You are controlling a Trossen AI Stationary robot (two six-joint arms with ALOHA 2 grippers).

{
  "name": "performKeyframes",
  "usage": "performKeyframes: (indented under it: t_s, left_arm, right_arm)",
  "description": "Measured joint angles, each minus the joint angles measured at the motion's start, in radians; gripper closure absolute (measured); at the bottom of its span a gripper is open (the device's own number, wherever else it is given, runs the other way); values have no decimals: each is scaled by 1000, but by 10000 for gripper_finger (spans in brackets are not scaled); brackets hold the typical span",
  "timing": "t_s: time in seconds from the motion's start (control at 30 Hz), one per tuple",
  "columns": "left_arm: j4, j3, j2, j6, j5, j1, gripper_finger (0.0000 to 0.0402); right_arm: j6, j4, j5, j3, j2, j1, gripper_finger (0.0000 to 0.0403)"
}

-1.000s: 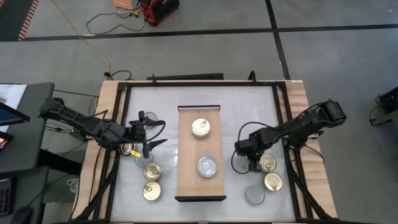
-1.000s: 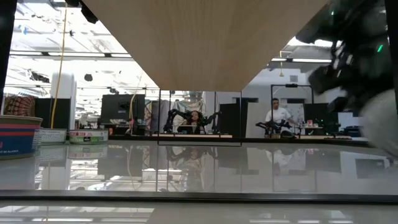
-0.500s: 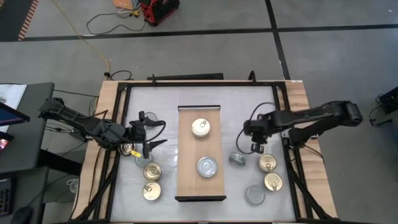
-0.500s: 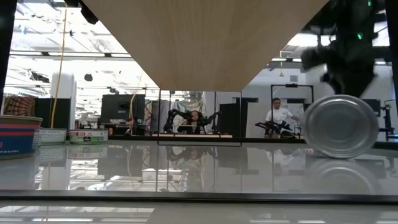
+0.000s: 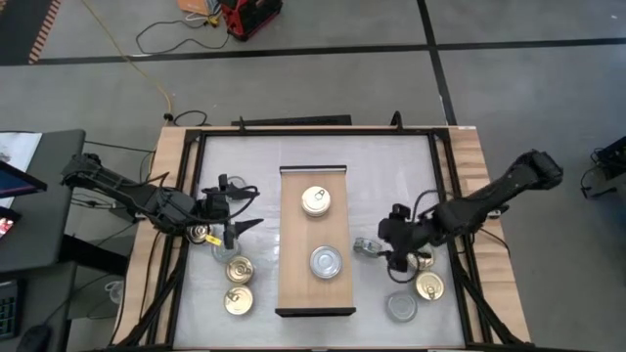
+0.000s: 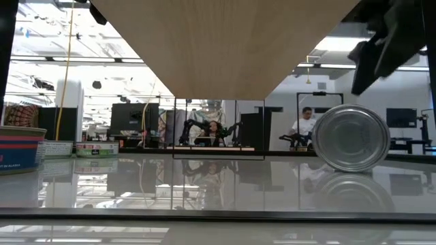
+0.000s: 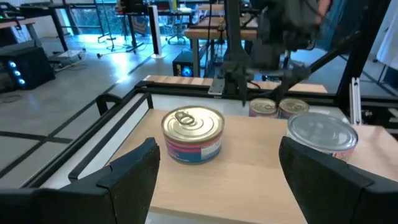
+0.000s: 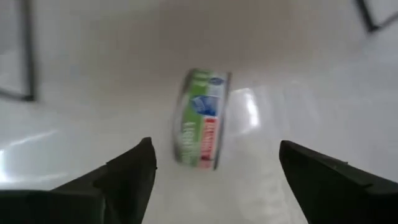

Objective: Stack canned seafood by type on shelf
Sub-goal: Stack the green tuna can on top of the green tuna can on the shelf

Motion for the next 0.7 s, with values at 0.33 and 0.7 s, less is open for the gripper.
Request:
performKeyframes:
  t_s: [0.33,0.7]
  left_arm:
    - [5,0,0,-12,3,0,86]
    - [-3,0,0,-23,9,0,86]
  right_arm:
    - [171,104,131,0,186,95,68]
    - [312,40,181,0,303,144,137]
